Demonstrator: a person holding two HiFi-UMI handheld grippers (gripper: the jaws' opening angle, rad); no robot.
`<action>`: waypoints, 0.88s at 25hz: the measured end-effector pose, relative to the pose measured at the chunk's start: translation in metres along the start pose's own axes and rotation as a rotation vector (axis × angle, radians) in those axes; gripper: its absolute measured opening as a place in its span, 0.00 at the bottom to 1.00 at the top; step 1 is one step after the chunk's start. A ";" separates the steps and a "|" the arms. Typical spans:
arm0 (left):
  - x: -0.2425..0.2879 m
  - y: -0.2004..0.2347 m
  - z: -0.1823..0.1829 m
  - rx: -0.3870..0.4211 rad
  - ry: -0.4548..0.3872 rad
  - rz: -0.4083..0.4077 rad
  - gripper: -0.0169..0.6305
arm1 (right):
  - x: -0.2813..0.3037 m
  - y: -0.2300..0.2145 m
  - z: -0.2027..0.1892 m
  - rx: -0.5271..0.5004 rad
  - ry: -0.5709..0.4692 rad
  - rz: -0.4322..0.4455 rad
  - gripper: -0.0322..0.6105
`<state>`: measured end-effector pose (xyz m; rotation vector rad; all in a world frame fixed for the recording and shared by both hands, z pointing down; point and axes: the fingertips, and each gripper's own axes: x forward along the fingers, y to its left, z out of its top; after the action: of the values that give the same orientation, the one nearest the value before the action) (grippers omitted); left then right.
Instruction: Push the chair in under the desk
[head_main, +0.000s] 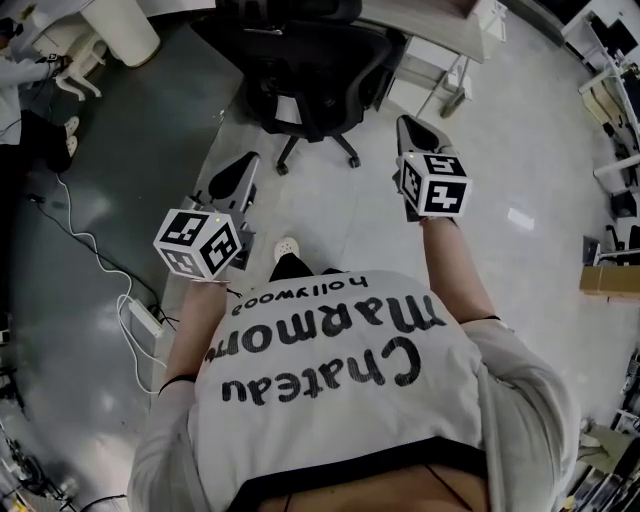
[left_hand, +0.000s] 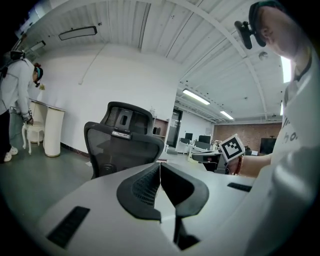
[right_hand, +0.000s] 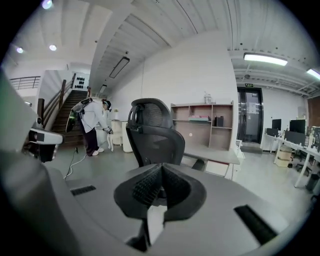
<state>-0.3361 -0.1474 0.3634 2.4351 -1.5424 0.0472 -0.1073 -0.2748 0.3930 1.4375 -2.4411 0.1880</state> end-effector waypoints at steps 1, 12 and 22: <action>-0.005 -0.007 -0.003 0.002 0.003 0.009 0.05 | -0.007 0.000 -0.006 0.010 0.005 0.007 0.06; -0.041 -0.039 -0.030 -0.013 0.017 0.084 0.05 | -0.044 0.005 -0.042 0.006 0.032 0.038 0.06; -0.050 -0.037 -0.021 -0.014 -0.009 0.101 0.05 | -0.048 0.002 -0.036 -0.012 0.032 0.029 0.06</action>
<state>-0.3223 -0.0833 0.3683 2.3479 -1.6636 0.0436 -0.0804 -0.2239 0.4119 1.3846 -2.4343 0.2013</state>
